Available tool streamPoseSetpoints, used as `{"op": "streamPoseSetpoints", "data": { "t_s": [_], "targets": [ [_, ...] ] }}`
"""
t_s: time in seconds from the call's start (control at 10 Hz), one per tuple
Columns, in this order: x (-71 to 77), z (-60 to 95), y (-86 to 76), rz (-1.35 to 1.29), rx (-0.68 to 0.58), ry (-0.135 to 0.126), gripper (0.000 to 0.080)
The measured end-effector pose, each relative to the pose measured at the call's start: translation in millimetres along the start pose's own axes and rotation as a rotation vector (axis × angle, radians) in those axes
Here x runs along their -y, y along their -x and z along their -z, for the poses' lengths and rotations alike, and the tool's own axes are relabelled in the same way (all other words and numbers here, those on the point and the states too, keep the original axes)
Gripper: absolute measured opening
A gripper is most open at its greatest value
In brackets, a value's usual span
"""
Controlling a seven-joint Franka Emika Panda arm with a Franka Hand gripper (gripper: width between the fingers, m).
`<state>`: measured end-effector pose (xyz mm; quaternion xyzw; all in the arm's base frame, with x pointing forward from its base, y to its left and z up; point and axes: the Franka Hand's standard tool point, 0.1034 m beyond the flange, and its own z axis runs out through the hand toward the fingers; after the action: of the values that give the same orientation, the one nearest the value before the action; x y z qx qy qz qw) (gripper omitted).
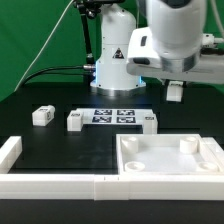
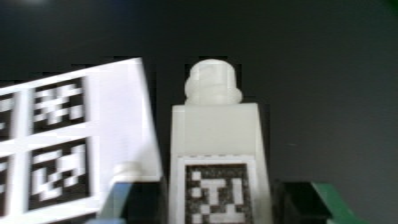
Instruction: Assemble one leg
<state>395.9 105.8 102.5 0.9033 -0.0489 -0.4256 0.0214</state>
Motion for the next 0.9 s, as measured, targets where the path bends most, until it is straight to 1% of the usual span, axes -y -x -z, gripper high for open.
{"op": "streamPoseSetpoints", "data": {
  "t_s": [0.1,0.2,0.3,0.5,0.6,0.8,0.9],
  "targets": [
    [-5.7,5.9,-4.2,0.026,0.006,0.097,0.0287],
    [-4.2,9.5,-5.5,0.054,0.002,0.182,0.0287],
    [0.3,11.0,-6.1,0.070,-0.010,0.183,0.0287],
    [2.5,12.7,-10.4,0.073,-0.051,0.172,0.0287],
    [5.2,17.4,-14.4,0.077,-0.097,0.160,0.0287],
    [14.5,44.3,-30.9,0.090,-0.320,0.103,0.0287],
    [20.0,53.4,-35.2,0.099,-0.415,0.082,0.0287]
  ]
}}
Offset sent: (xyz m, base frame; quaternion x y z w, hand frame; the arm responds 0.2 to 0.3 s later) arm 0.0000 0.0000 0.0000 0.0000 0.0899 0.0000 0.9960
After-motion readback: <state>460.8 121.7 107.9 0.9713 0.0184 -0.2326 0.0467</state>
